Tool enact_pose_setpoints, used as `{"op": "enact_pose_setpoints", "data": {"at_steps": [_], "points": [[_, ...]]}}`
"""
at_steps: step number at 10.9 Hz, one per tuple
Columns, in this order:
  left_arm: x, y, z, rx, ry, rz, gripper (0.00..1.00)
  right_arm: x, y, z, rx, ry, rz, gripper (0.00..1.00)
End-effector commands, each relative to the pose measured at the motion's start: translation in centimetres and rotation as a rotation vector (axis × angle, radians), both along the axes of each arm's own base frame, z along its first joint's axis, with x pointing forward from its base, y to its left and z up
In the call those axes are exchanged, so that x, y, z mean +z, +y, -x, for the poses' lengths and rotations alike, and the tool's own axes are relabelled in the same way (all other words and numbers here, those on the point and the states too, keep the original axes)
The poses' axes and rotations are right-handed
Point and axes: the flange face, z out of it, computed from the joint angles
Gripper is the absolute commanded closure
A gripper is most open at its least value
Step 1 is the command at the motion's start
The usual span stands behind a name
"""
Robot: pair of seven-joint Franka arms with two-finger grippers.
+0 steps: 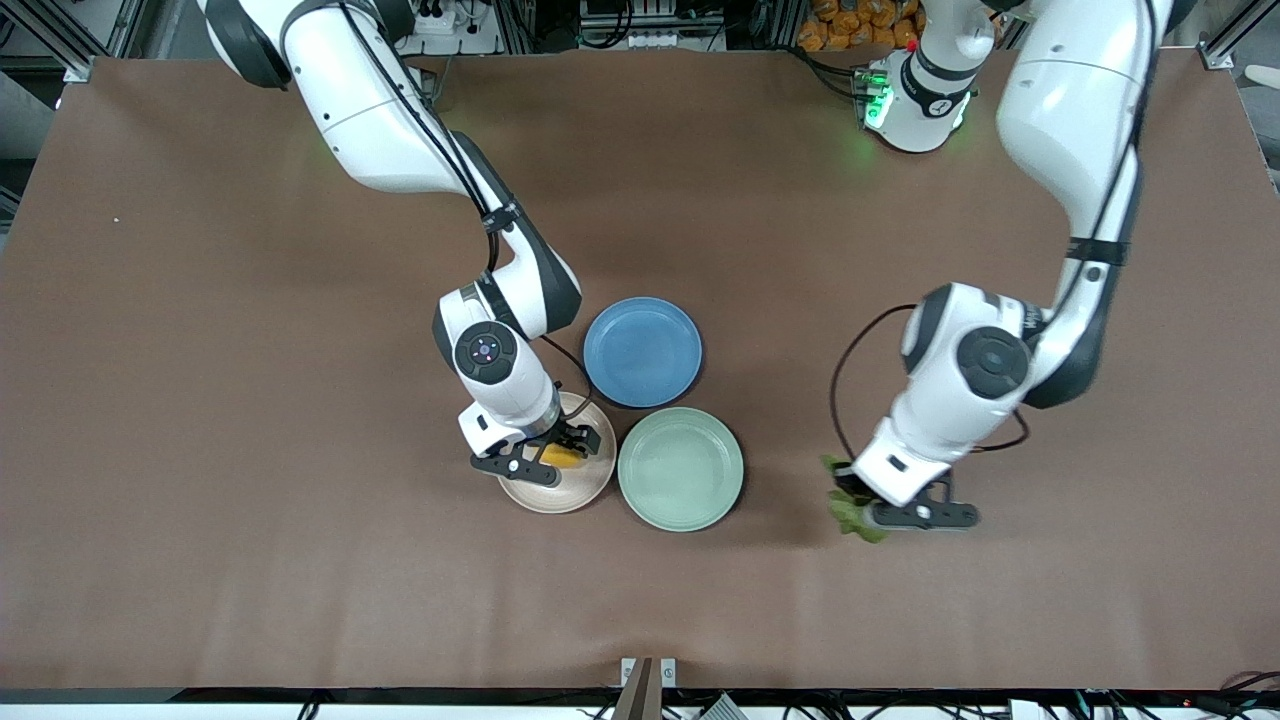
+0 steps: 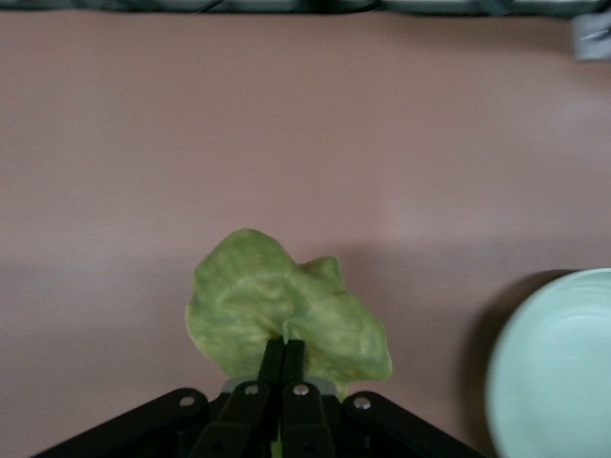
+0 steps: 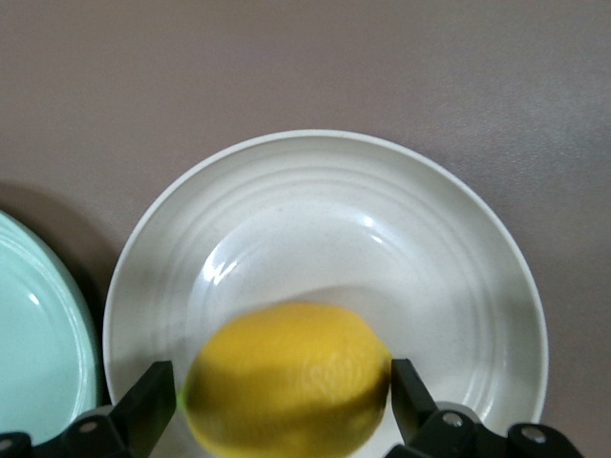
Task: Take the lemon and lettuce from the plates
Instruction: 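Carry the lettuce off the green plate with the left gripper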
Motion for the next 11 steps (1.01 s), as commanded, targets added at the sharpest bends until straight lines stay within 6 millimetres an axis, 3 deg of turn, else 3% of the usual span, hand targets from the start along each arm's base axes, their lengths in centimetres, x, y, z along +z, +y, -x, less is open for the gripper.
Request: {"op": "enact_pose_setpoints", "data": {"at_steps": [1,2,4,5,6,7,8,11], "points": [[-2.5,5.0,-0.1,0.029,0.066,-0.022,1.00,-1.1,0.3,-0.2,-0.014,-0.018,0.003,0.00],[-4.1,6.8,-0.3,0.051,0.089,-0.025,1.00,-1.4,0.3,-0.2,-0.016,-0.019,0.003,0.00],[-7.1,12.0,-1.0,0.098,0.130,-0.026,0.99,-2.1,0.7,0.0,-0.010,-0.028,0.000,0.00],[-8.0,13.0,-1.0,0.111,0.142,-0.022,0.89,-2.4,0.7,0.0,-0.014,-0.029,0.001,0.00],[-8.5,13.0,-1.1,0.115,0.148,-0.018,0.57,-2.7,0.8,0.2,-0.026,-0.028,0.000,0.00],[-8.3,13.0,-1.1,0.128,0.149,-0.007,0.07,-2.9,1.0,0.2,-0.028,-0.035,-0.004,0.00],[-7.4,13.0,-1.2,0.126,0.138,-0.003,0.00,-3.2,0.9,0.2,-0.028,-0.033,-0.002,0.00],[-3.2,13.7,-1.3,0.131,0.120,-0.014,0.00,-3.6,1.1,0.4,-0.025,-0.030,0.003,0.00]]}}
